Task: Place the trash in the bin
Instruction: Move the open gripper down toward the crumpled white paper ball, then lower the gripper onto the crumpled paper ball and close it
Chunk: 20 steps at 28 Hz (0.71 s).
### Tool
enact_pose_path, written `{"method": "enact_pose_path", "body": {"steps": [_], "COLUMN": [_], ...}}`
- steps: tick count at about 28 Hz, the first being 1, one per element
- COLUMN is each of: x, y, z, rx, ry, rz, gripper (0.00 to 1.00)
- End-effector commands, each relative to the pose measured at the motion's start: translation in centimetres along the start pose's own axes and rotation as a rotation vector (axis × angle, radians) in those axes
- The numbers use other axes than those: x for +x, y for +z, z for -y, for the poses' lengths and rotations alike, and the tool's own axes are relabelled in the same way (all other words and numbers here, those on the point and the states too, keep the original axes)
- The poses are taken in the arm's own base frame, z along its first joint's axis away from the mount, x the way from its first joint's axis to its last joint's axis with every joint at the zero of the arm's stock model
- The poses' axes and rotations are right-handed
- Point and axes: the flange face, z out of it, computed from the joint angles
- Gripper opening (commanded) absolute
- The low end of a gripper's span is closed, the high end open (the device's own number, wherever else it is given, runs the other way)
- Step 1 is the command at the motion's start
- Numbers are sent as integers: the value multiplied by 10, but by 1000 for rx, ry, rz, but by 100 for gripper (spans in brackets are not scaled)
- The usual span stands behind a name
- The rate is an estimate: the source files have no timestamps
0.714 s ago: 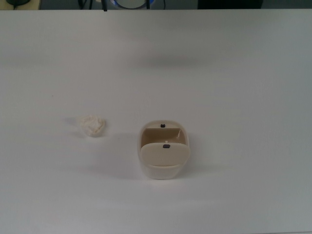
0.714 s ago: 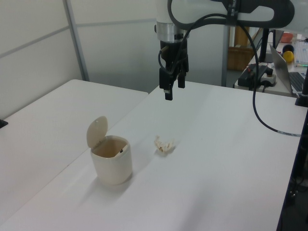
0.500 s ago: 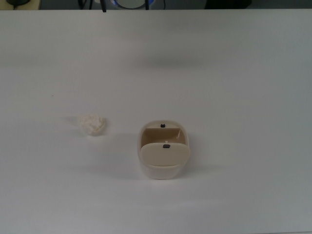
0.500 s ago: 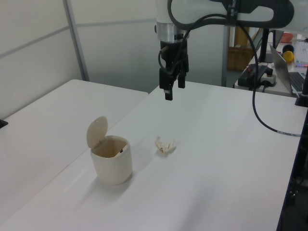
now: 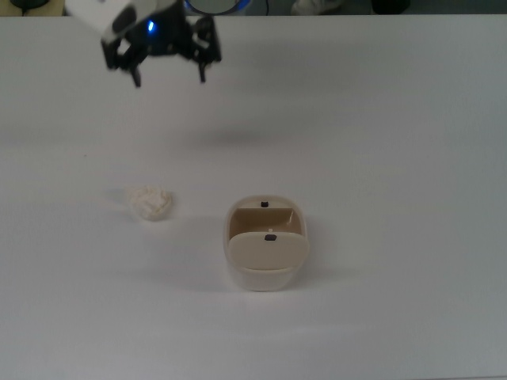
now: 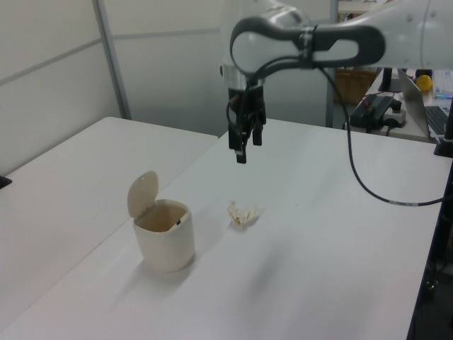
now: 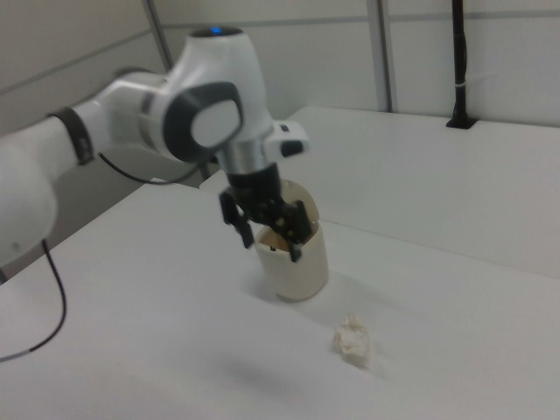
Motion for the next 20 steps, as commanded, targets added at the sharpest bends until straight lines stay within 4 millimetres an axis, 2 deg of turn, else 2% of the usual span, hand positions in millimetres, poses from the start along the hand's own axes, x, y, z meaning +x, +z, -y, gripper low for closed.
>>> {"method": "enact_pose_path", "body": {"steps": [1,4,5,11,20], "x": [28,39,44,57,72], "y": [59,82,95,137,189], "z": [-29,-39,-44,-62,-57], "rx": [-59,-73,-74,-57,-45], "ry": [-19,-22,-37,-85,-110], "rz": [13,6,-1,-4,4], "gripper": [100,100,100,100,100]}}
